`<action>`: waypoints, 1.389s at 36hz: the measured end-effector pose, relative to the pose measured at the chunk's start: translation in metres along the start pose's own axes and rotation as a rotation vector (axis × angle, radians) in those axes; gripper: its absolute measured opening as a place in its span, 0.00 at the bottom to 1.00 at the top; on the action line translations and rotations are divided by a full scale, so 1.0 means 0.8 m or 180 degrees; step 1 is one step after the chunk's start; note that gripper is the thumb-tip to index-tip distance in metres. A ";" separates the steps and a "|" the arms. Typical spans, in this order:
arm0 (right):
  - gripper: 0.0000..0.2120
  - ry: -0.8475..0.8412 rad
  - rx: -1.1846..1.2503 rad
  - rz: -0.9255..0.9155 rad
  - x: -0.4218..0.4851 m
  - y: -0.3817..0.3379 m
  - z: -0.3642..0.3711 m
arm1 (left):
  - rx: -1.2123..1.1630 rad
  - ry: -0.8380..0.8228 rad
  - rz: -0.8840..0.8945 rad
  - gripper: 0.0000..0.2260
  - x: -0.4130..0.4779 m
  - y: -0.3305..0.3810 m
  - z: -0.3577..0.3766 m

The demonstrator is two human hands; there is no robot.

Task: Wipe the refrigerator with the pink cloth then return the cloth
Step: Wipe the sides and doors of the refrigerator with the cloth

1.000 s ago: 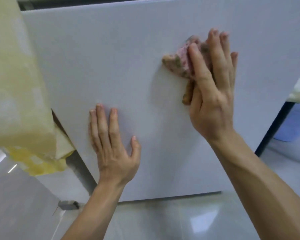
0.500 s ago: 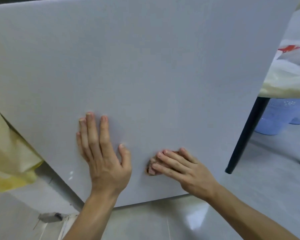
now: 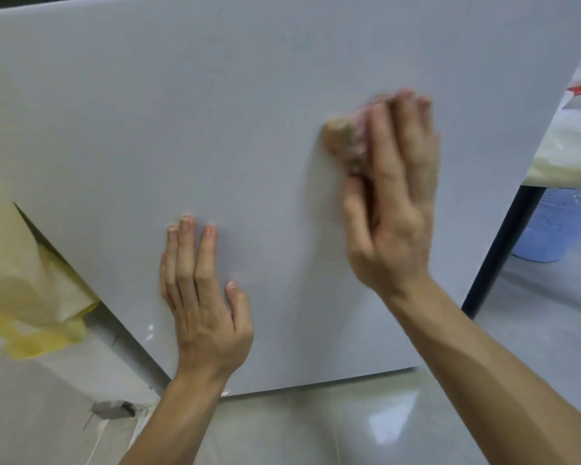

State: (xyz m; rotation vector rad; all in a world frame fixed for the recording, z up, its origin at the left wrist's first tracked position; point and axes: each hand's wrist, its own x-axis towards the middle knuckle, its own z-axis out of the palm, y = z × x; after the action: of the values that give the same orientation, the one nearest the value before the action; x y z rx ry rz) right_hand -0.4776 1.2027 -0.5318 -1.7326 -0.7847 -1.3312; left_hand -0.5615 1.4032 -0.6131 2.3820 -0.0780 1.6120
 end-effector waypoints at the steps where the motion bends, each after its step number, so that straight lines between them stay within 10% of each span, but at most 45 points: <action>1: 0.23 -0.0063 -0.0032 -0.0176 -0.010 -0.006 0.010 | -0.0020 -0.0003 0.0012 0.34 -0.002 -0.004 -0.002; 12: 0.29 -0.2380 0.0149 -0.1036 -0.195 -0.029 0.046 | -0.0196 -0.0152 -0.0017 0.29 -0.016 -0.027 -0.038; 36: 0.21 0.0225 0.0338 0.0502 0.030 0.071 -0.090 | -0.0559 0.0050 -0.0028 0.23 0.016 0.051 -0.004; 45: 0.25 -0.0058 0.0016 0.0021 -0.049 0.084 -0.054 | -0.0530 -0.0078 -0.0036 0.25 0.004 0.045 0.011; 50: 0.40 -0.1180 -0.0445 -0.0706 -0.178 0.097 -0.043 | -0.0241 -0.0057 0.0028 0.28 0.002 0.050 0.023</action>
State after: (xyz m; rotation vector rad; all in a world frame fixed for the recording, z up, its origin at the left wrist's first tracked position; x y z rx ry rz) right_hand -0.4647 1.1344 -0.6823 -2.0871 -1.1416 -1.2457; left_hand -0.5520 1.3607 -0.6104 2.3424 -0.1505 1.5633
